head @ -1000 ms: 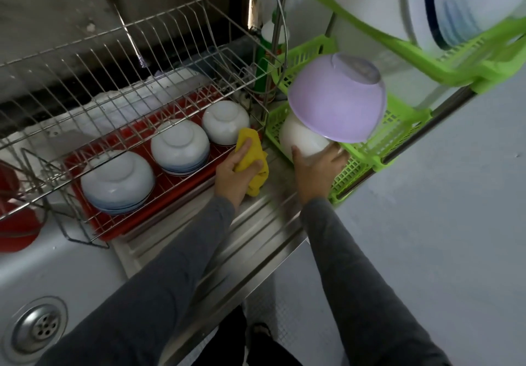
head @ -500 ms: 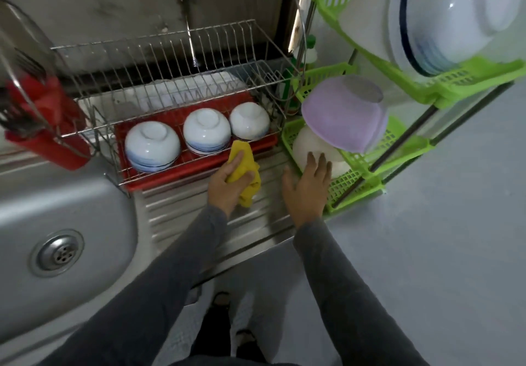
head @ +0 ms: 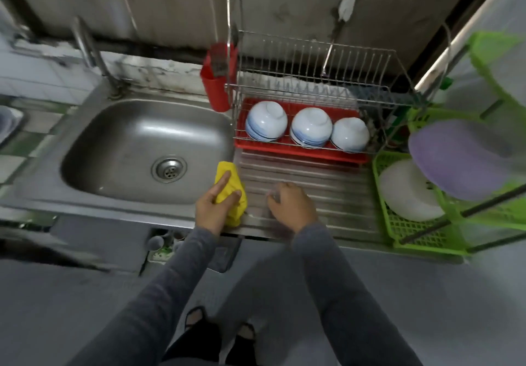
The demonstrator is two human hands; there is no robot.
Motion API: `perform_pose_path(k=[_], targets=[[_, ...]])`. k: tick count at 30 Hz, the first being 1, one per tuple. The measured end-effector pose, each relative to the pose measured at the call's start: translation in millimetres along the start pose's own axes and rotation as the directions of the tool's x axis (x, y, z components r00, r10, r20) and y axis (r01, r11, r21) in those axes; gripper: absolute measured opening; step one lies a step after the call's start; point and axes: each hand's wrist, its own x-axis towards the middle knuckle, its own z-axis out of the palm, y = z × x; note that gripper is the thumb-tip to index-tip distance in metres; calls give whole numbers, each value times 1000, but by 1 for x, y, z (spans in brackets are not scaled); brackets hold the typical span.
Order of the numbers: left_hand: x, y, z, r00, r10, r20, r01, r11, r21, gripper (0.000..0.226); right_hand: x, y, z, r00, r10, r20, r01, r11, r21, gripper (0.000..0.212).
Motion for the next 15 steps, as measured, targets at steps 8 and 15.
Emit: perform_pose_path(k=[8,15], targets=[[-17,25,-135,955,82,-284,-107,991,-75,52,12,-142,43,941,-291,175,303,952,-41,31],[-39,56,-288,879,126,-461,-177,982,-70,52,2,-301,103,840,-494,225,509,861,-10,31]])
